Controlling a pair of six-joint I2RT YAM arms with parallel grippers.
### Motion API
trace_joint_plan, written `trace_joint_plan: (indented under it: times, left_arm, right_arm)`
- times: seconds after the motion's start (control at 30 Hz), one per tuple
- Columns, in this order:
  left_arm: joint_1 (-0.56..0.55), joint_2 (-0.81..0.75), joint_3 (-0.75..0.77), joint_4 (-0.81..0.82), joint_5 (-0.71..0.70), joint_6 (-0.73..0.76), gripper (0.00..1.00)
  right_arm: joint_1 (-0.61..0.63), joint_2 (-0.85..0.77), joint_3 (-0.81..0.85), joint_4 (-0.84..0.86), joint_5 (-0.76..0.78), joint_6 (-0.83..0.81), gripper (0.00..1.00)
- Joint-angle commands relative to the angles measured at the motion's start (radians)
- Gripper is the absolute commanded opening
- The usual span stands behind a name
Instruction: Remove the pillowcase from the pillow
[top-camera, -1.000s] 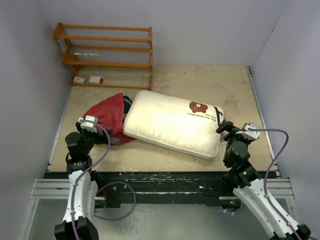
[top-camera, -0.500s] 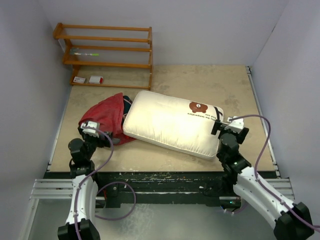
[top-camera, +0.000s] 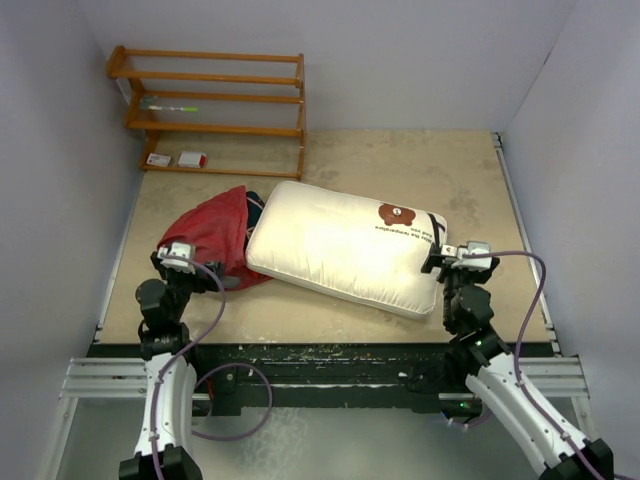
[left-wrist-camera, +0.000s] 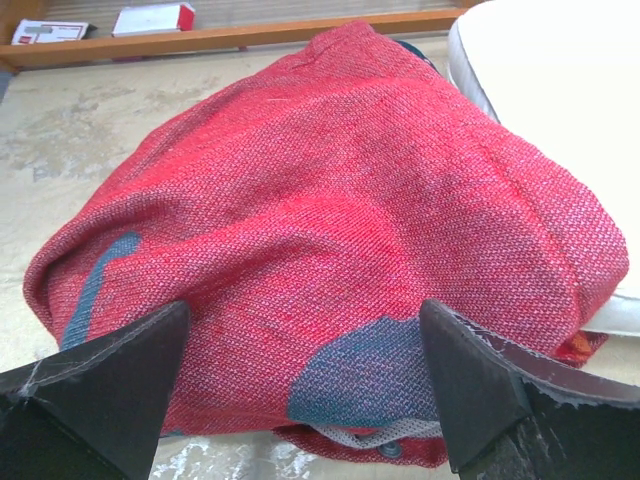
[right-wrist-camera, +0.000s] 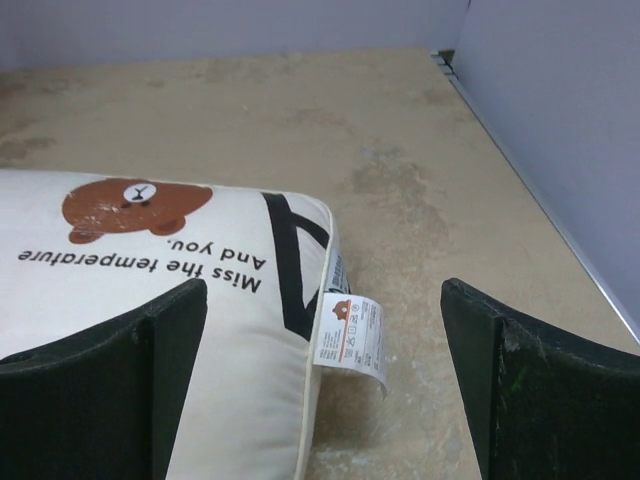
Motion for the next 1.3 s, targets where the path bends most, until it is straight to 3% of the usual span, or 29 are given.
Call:
trace_joint_plan:
  times: [0.0,0.1,0.27,0.43,0.53,0.63,1.03,1.27]
  left_arm:
    - [0.004,-0.024,-0.006,0.015,-0.039,-0.032,0.99]
    - [0.005,-0.019,-0.006,0.018,-0.039,-0.031,0.99]
    - [0.003,0.008,-0.003,0.035,-0.040,-0.032,0.99]
    - [0.004,0.014,0.000,0.038,-0.037,-0.030,0.99]
    - [0.003,-0.008,-0.005,0.026,-0.035,-0.031,0.99]
    - [0.003,0.002,-0.003,0.032,-0.035,-0.030,0.99]
    - [0.004,0.022,-0.002,0.043,-0.032,-0.028,0.99]
    - [0.002,0.076,0.006,0.079,0.040,0.004,0.99]
  right_arm:
    - [0.002,-0.116,-0.031,0.000,-0.068,-0.103,1.00]
    - [0.000,-0.143,-0.027,-0.061,-0.121,-0.067,1.00]
    - [-0.009,-0.259,-0.108,-0.021,-0.081,-0.069,1.00]
    - [-0.024,-0.140,-0.084,0.012,-0.026,-0.005,1.00]
    - [-0.024,-0.243,-0.099,-0.034,-0.006,-0.056,1.00]
    - [-0.024,-0.293,-0.098,-0.081,-0.084,-0.028,1.00]
    - [-0.024,-0.157,-0.088,0.010,0.042,0.026,1.00]
    - [-0.024,-0.170,-0.089,0.003,0.044,0.027,1.00]
